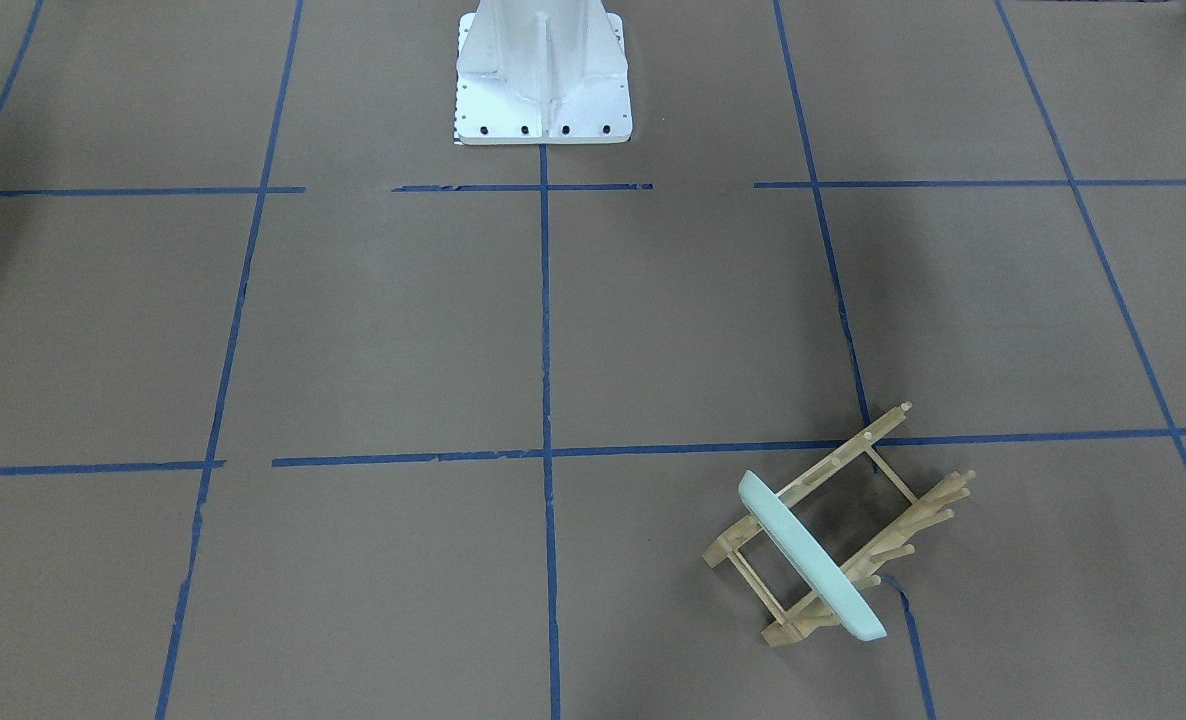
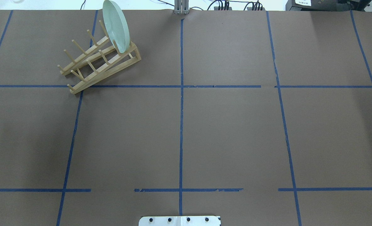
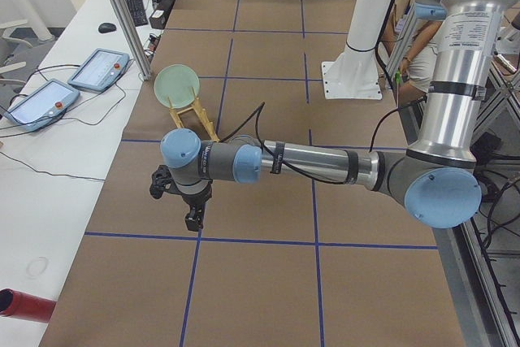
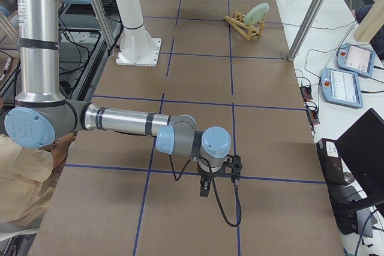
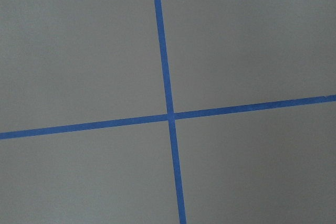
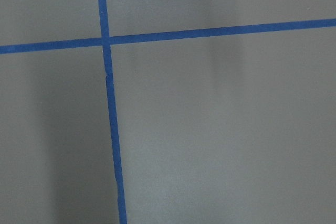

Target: Place plate on table

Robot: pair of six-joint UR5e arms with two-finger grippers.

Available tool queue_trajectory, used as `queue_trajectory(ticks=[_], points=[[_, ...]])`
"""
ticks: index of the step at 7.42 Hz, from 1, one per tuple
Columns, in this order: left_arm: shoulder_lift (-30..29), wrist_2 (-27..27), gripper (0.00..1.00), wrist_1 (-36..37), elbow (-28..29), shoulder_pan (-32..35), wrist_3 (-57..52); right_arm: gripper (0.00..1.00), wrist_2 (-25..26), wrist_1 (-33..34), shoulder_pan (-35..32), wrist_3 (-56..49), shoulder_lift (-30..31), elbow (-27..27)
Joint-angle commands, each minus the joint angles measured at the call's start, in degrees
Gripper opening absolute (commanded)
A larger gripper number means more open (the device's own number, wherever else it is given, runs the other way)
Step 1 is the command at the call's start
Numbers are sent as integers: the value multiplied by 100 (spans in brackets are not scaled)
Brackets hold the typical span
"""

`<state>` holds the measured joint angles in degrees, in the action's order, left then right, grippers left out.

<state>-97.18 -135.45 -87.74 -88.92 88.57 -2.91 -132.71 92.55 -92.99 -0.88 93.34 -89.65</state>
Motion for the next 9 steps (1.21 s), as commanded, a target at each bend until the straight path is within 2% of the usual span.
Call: queue_trajectory(ticks=[1,3,4,5,6,7,9], points=[[-55,201,100,-24,-2,-6,-25,100,0,0,0,0,0,0],[276,186,100,-471,-115,29,1,100,0,0,0,0,0,9],[252,194,100,-986,-99,-40,-8,100,0,0,0,0,9,0],[261,177,100,-1591,-168,-215,445,100,0,0,0,0,0,0],[244,116,100,-1763,-369,-365,1119,100,0,0,0,0,0,9],[130,2,100,-1860,-658,-732,2327,100,0,0,0,0,0,0],[-622,-17,100,-1739,-889,-1217,3870,100,0,0,0,0,0,0]])
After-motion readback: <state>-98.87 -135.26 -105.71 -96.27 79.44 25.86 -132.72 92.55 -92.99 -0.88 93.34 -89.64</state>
